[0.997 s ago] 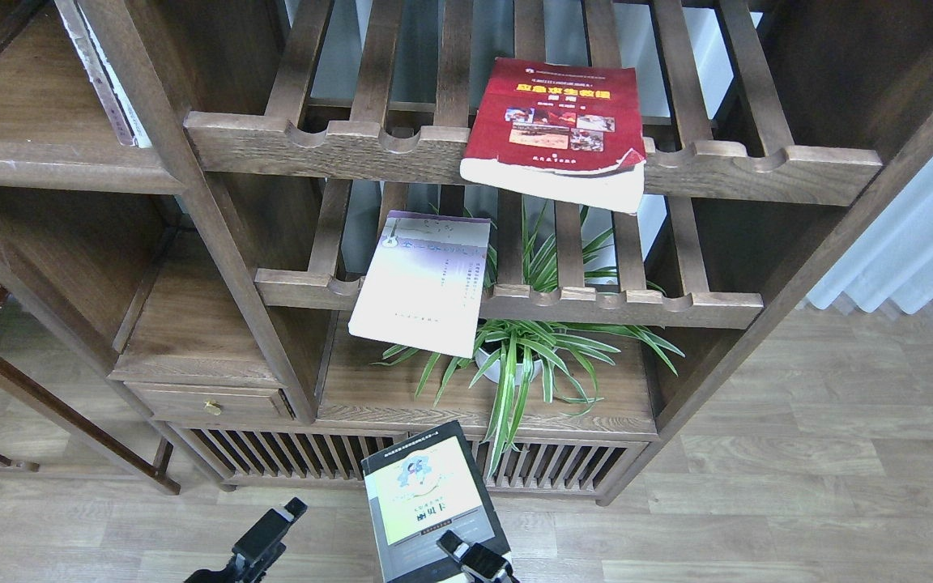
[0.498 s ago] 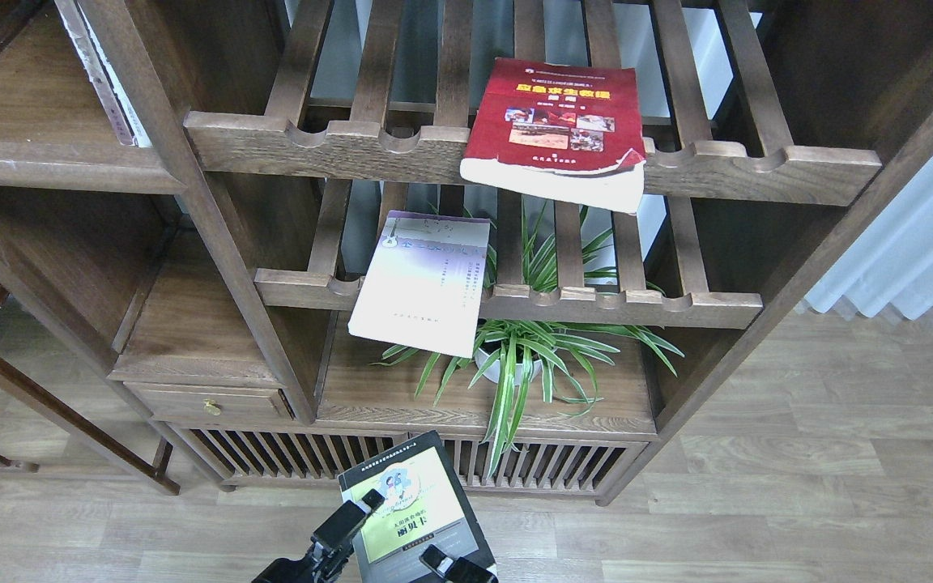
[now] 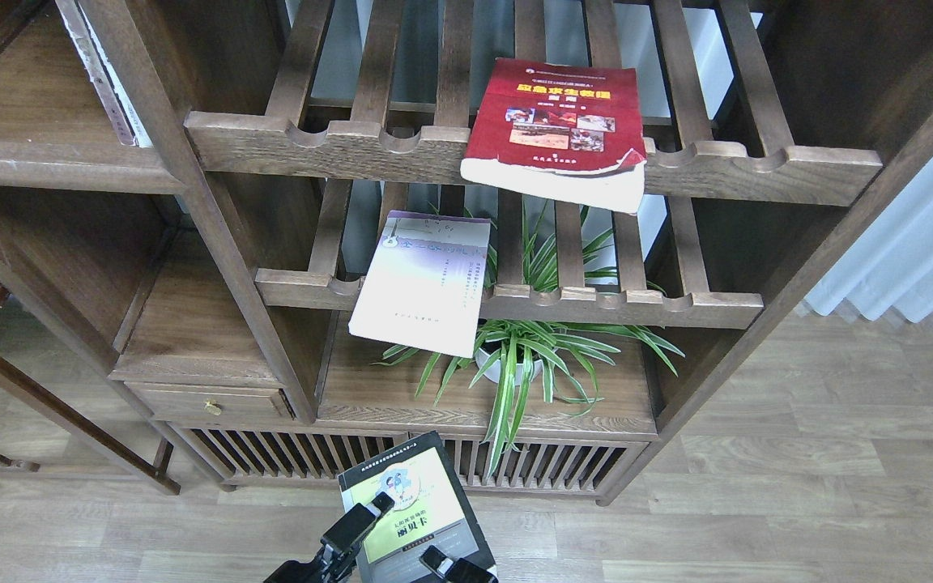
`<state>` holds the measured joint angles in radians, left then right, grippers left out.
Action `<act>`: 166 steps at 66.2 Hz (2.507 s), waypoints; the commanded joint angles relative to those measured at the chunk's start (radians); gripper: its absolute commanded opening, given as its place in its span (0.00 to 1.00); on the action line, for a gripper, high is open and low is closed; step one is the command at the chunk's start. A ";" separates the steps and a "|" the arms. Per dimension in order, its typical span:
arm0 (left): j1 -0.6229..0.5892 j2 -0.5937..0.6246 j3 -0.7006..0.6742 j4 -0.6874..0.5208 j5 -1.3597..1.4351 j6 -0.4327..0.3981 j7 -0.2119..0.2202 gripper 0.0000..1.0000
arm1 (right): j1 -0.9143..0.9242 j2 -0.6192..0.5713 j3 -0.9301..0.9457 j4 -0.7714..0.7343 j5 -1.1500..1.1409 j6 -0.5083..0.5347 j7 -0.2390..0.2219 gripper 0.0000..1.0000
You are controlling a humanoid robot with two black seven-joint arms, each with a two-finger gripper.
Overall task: Organize books on shelf
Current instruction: 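Carry the green book with the left gripper toward the side shelf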
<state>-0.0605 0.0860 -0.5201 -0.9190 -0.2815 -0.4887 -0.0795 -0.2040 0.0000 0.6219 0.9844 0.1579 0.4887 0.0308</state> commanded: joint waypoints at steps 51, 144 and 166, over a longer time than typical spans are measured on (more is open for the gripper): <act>0.001 0.055 -0.003 -0.011 0.011 0.000 0.021 0.04 | -0.005 0.000 0.064 -0.003 0.008 0.000 0.003 0.23; 0.404 0.390 -1.011 -0.458 0.332 0.000 0.214 0.04 | -0.006 0.000 0.147 -0.004 0.005 0.000 0.005 0.95; 0.476 0.419 -1.319 -0.629 0.327 0.000 0.310 0.04 | -0.006 0.000 0.147 -0.004 0.005 0.000 0.001 0.95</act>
<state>0.4080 0.4887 -1.7355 -1.5149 0.0477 -0.4888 0.2081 -0.2101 0.0000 0.7685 0.9804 0.1626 0.4888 0.0328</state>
